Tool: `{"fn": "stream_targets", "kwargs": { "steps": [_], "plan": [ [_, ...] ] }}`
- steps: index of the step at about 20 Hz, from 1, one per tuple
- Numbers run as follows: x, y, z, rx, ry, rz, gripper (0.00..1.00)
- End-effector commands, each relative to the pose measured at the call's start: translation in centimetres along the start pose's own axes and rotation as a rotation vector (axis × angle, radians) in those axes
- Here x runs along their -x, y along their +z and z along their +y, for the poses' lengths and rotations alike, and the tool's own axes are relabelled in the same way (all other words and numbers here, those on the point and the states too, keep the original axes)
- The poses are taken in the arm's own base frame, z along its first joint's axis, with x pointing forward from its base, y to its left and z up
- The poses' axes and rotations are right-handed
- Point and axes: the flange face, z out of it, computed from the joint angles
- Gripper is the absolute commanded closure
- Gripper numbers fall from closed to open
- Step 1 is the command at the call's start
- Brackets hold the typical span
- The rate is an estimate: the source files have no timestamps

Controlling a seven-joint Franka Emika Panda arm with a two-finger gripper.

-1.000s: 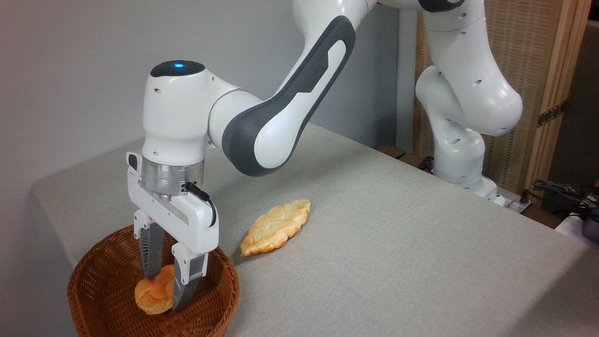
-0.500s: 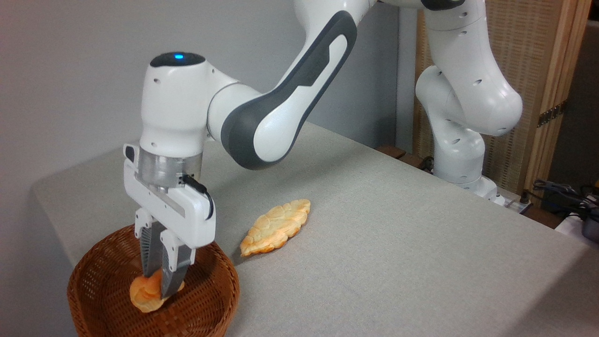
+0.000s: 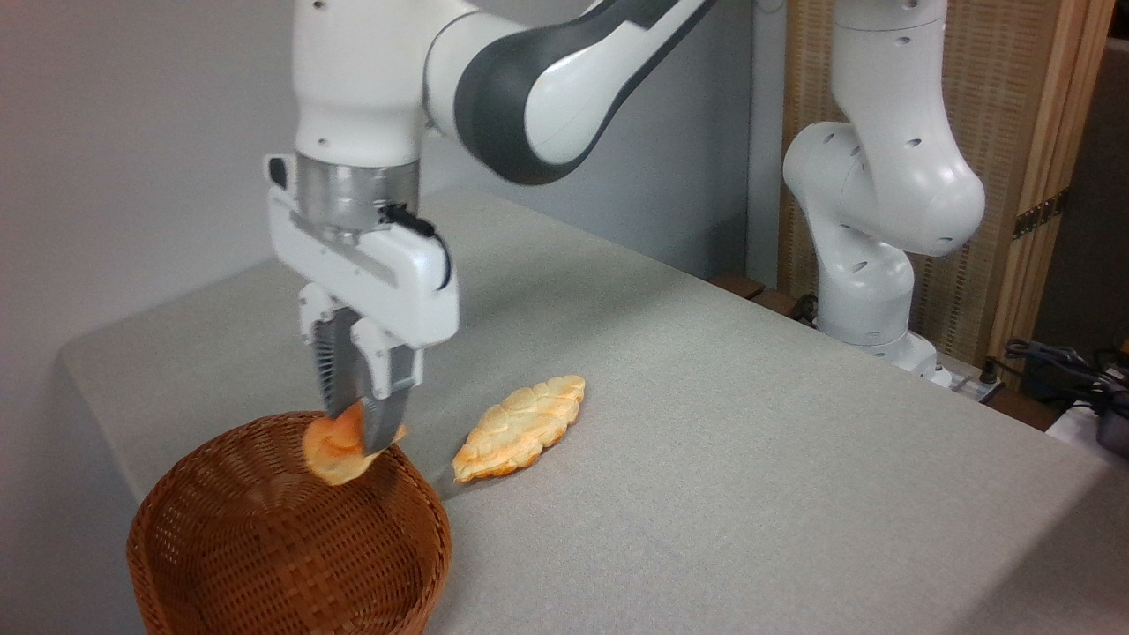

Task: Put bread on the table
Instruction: 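Lift the bun out of the basket and carry it onto the golden roll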

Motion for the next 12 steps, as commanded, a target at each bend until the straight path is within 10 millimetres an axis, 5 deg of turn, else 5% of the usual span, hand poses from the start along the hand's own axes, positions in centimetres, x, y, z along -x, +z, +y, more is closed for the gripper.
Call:
{"fn": "stream_targets", "kwargs": {
  "steps": [1, 5, 8, 12],
  "plan": [
    [4.9, -1.4, 0.7, 0.047, -0.014, -0.08, 0.52],
    [8.2, -0.9, 2.9, 0.123, 0.022, -0.166, 0.31],
    [8.8, 0.2, 4.1, 0.17, 0.035, -0.228, 0.0],
    [8.0, 1.7, 5.8, 0.187, 0.07, -0.252, 0.0]
  ]
}}
